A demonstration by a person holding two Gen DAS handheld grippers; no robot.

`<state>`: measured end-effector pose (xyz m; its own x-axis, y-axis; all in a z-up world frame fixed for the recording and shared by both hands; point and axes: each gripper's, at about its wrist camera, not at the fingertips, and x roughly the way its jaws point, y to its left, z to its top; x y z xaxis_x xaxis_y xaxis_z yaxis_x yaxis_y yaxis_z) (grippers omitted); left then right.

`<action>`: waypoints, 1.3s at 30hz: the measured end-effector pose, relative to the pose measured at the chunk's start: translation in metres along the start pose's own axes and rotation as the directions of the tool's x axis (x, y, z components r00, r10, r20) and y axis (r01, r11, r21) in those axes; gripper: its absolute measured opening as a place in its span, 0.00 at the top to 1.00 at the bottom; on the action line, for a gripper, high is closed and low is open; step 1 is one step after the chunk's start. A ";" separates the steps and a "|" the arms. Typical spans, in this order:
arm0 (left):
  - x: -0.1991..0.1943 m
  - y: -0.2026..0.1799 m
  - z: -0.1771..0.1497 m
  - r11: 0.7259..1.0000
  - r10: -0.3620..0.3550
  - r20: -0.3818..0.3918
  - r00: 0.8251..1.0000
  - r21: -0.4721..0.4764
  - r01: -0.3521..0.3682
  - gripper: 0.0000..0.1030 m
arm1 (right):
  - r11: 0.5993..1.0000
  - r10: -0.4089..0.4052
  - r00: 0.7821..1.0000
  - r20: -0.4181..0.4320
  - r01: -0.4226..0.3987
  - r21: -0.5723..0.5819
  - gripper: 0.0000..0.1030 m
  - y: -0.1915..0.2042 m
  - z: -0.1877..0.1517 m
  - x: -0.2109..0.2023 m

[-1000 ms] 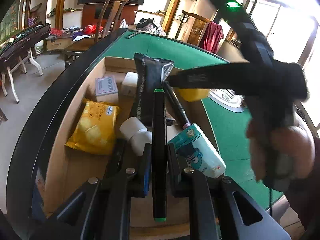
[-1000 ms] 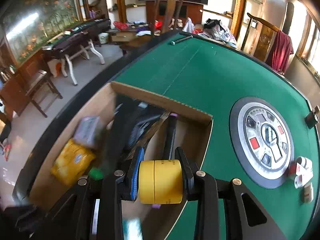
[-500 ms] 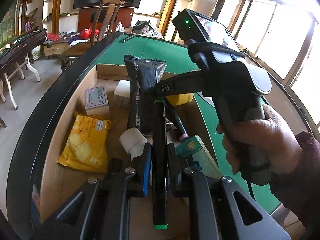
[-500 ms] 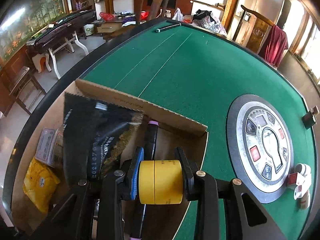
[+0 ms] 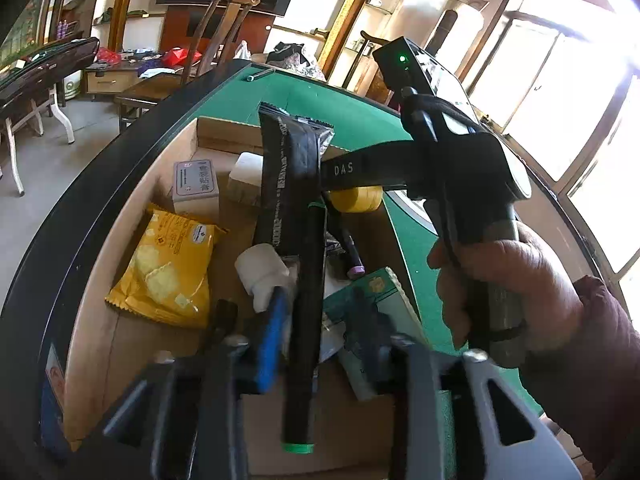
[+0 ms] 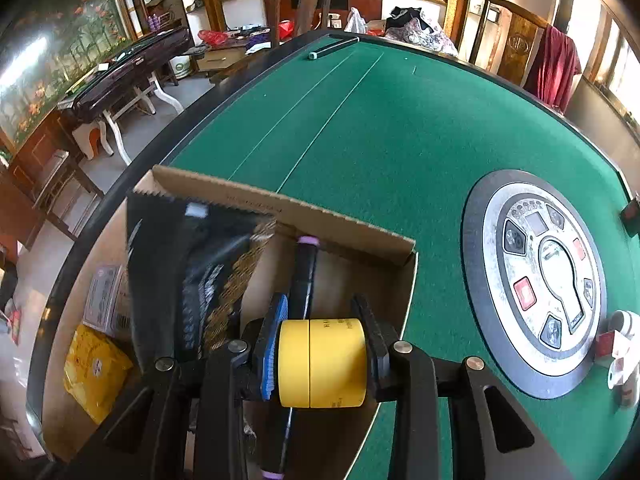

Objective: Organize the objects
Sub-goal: 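Open both grippers to drop the tape roll and marker in the box, then move both grippers back over the items on the green table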

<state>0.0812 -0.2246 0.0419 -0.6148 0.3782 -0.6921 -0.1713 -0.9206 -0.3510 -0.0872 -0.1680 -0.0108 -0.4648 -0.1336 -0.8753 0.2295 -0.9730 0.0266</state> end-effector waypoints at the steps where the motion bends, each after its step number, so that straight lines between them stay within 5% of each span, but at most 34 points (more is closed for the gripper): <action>1: 0.000 0.000 0.000 1.000 0.004 0.002 1.000 -0.004 -0.004 0.52 | 1.000 -0.001 1.000 0.002 0.001 -0.006 0.64 0.002 -0.002 -0.001; 6: -0.009 0.003 -0.001 1.000 0.010 0.023 1.000 -0.025 -0.009 0.30 | 1.000 0.008 1.000 0.001 -0.008 -0.018 0.64 0.010 -0.008 -0.004; 12: -0.024 0.003 0.001 0.999 0.012 0.050 0.999 -0.043 -0.010 0.16 | 0.999 0.028 0.999 0.027 -0.027 -0.025 0.58 0.016 -0.013 -0.016; 23: -0.038 -0.002 -0.005 0.998 -0.002 0.046 0.999 -0.066 0.005 0.11 | 0.997 0.076 0.985 0.153 -0.074 -0.021 0.27 0.015 -0.026 -0.074; 32: -0.053 -0.016 -0.009 0.999 -0.033 0.057 0.998 -0.042 0.035 0.09 | 0.998 0.066 0.968 0.244 -0.067 -0.007 0.21 -0.018 -0.061 -0.121; 39: -0.054 -0.039 -0.008 0.999 -0.046 0.050 0.998 -0.002 0.046 0.09 | 0.997 -0.019 0.961 0.275 -0.002 0.075 0.19 -0.087 -0.098 -0.148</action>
<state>0.1270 -0.2079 0.0879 -0.6438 0.4148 -0.6430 -0.1982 -0.9020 -0.3834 0.0461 -0.0453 0.0692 -0.6865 -0.1620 -0.7088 0.1657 -0.9841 0.0644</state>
